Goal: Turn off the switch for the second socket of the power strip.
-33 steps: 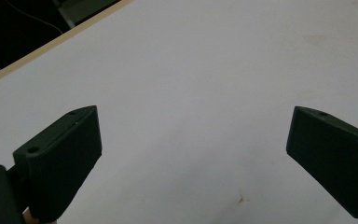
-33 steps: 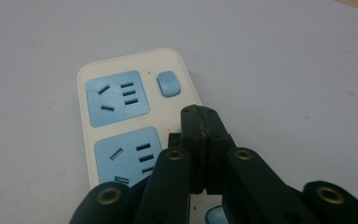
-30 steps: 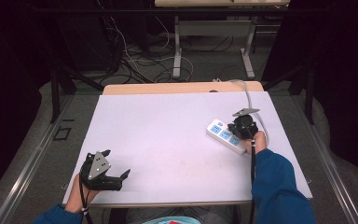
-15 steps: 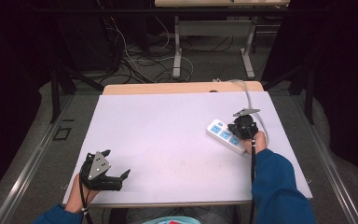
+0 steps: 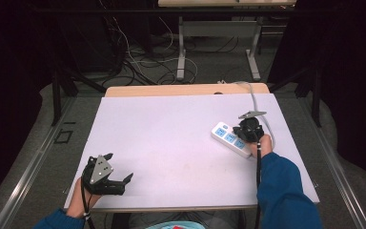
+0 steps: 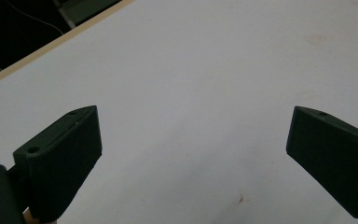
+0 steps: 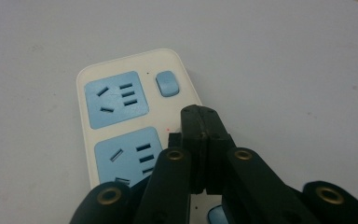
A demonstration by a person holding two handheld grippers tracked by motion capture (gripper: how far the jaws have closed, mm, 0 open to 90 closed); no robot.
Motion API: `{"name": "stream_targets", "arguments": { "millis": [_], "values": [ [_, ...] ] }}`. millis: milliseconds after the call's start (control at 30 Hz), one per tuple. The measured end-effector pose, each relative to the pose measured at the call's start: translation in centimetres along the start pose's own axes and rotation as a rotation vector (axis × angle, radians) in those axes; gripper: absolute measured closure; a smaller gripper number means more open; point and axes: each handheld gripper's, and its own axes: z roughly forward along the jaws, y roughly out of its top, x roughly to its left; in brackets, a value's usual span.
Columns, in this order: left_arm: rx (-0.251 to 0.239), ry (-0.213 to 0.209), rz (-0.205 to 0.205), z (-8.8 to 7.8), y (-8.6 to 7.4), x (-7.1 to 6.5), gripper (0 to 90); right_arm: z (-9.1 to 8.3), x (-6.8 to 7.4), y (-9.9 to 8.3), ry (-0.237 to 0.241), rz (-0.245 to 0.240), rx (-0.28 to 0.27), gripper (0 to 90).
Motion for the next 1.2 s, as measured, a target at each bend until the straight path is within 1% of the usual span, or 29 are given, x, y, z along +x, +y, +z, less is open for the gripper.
{"name": "stream_targets", "arguments": {
  "millis": [33,367,500,833,900,1000,1033,1067,1100,1167,1200],
  "values": [
    [0.0,0.0,0.0,0.0,0.0,0.0,3.3,0.03,-0.01,0.0,-0.004,-0.006,-0.002,90.0],
    [0.001,0.004,0.002,-0.01,0.01,-0.02,3.3,0.01,0.0,0.0,0.002,0.003,-0.002,90.0],
    [0.001,0.004,0.002,-0.02,0.01,-0.01,3.3,0.0,0.02,0.04,-0.005,-0.016,-0.003,90.0],
    [-0.001,0.002,0.002,-0.02,0.0,0.01,3.3,0.0,0.2,0.1,-0.011,-0.021,0.003,90.0],
    [-0.001,0.002,0.002,-0.02,0.0,0.01,3.3,-0.02,0.24,0.14,-0.016,-0.028,0.006,90.0],
    [-0.001,0.002,0.001,-0.02,0.0,0.01,3.3,-0.02,0.36,0.18,-0.022,-0.026,0.01,90.0],
    [-0.001,0.002,0.002,-0.02,0.0,0.02,3.3,-0.03,0.34,0.2,-0.022,-0.038,0.011,90.0],
    [-0.001,0.001,0.002,-0.02,0.0,0.02,3.3,-0.02,0.44,0.23,-0.022,-0.036,0.014,90.0],
    [-0.001,0.001,0.001,-0.01,0.0,0.02,3.3,-0.05,0.4,0.24,-0.027,-0.044,0.013,90.0],
    [-0.001,0.001,0.001,-0.01,0.0,0.02,3.3,0.0,0.49,0.25,-0.033,-0.036,0.012,90.0],
    [-0.001,0.001,0.002,-0.02,0.0,0.02,3.3,-0.01,0.48,0.25,-0.03,-0.044,0.012,90.0]
  ]
}}
